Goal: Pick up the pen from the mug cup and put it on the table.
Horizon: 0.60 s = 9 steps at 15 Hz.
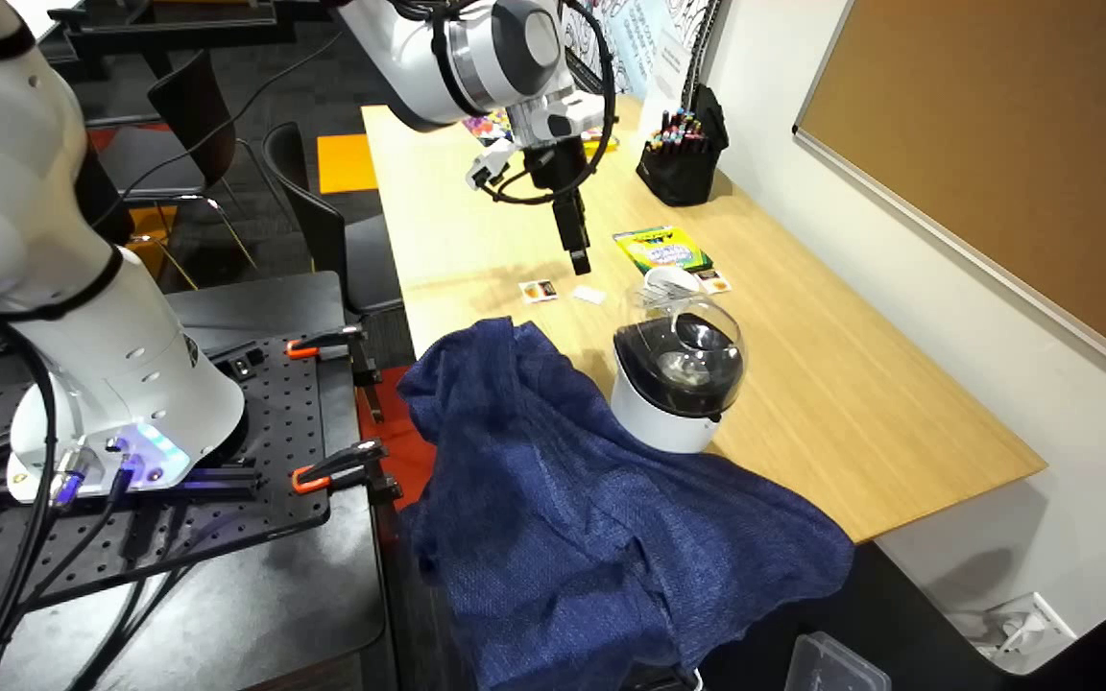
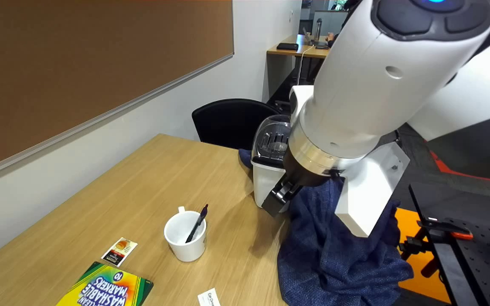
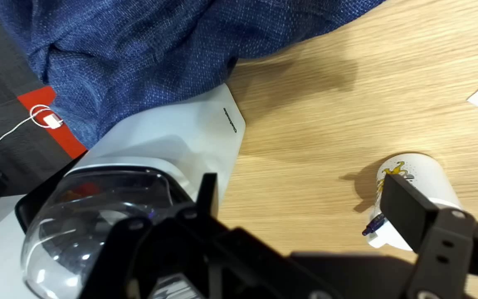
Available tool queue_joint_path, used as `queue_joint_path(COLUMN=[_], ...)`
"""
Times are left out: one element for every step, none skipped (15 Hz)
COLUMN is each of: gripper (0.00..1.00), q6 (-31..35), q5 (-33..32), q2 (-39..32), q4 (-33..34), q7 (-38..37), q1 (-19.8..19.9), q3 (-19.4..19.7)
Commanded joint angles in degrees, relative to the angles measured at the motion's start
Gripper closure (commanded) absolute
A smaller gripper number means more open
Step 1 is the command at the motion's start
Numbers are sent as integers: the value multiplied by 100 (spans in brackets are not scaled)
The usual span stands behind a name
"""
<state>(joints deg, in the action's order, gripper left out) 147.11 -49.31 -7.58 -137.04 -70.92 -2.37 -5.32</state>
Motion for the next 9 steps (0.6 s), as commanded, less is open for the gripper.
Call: queue_joint_path(gripper=[0,0,0,0,0,0,0,0,0], q6=[4,4,76,121,158,176,207,243,282], q5=[46,46,-18,-96,-141,-198,-262,-370,-522], q2=[9,9,-30,-54,-89,-117,-154,-197,-253], q4=[-1,-1,25,56,93,132,179,236,299], q7=[36,36,-43,-160,-199,-256,-267,-351,-405], q1=[-146,-146,-148,-161,-178,-202,-220,-239,-142], q3=[143,143,155,175,191,212,227,247,152])
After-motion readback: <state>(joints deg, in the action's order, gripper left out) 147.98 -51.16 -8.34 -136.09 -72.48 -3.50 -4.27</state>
